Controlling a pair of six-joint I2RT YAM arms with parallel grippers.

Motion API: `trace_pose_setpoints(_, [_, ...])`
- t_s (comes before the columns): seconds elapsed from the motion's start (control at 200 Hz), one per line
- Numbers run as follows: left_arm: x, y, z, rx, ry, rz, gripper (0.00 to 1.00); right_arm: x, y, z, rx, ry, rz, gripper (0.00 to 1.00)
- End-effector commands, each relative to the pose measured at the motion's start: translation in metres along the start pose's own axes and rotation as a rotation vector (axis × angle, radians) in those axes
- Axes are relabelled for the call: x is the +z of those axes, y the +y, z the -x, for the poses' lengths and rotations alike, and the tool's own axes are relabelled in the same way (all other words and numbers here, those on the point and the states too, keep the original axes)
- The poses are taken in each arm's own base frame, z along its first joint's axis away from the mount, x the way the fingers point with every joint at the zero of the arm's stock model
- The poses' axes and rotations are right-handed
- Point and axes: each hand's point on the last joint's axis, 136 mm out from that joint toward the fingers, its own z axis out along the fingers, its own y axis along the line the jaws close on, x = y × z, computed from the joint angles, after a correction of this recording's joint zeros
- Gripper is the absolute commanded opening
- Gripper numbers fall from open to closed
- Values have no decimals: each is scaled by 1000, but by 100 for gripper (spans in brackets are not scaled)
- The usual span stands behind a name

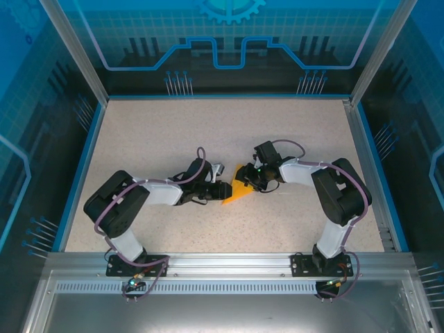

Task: Fold a paper plane with a square sheet of paper (pick it up from the middle)
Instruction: Fourth fold the wing at the center of the table.

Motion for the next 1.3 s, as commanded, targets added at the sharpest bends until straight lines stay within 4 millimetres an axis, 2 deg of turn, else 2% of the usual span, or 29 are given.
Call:
trace_pose_setpoints(0.0, [6, -5, -1, 26, 29, -13, 30, 10, -25, -9, 43, 26, -105, 48])
trace_pose_setpoints(0.28, [10, 6, -2, -2, 29, 39, 19, 10, -29, -9, 50, 26, -123, 48])
trace_pose_setpoints(0.49, [11, 0, -2, -11, 38, 8, 11, 9, -35, -9, 57, 19, -153, 47])
trace_pose_setpoints(0.59, [11, -2, -1, -15, 41, 3, 12, 9, -36, -9, 59, 18, -158, 47])
trace_pose_setpoints(0.695, [7, -4, 2, -15, 31, 1, 17, 9, -37, -9, 60, 16, -162, 47])
trace_pose_setpoints(0.92, [-16, -2, 12, -7, -20, 56, 30, 7, -44, -8, 72, 9, -201, 47])
trace_pose_setpoints(1.11, [-28, -13, 19, -21, -62, 38, 30, 7, -48, -10, 73, 10, -239, 46])
trace_pose_setpoints(1.296, [-16, -34, 20, -38, -18, -76, 28, 8, -49, -12, 75, 17, -253, 46])
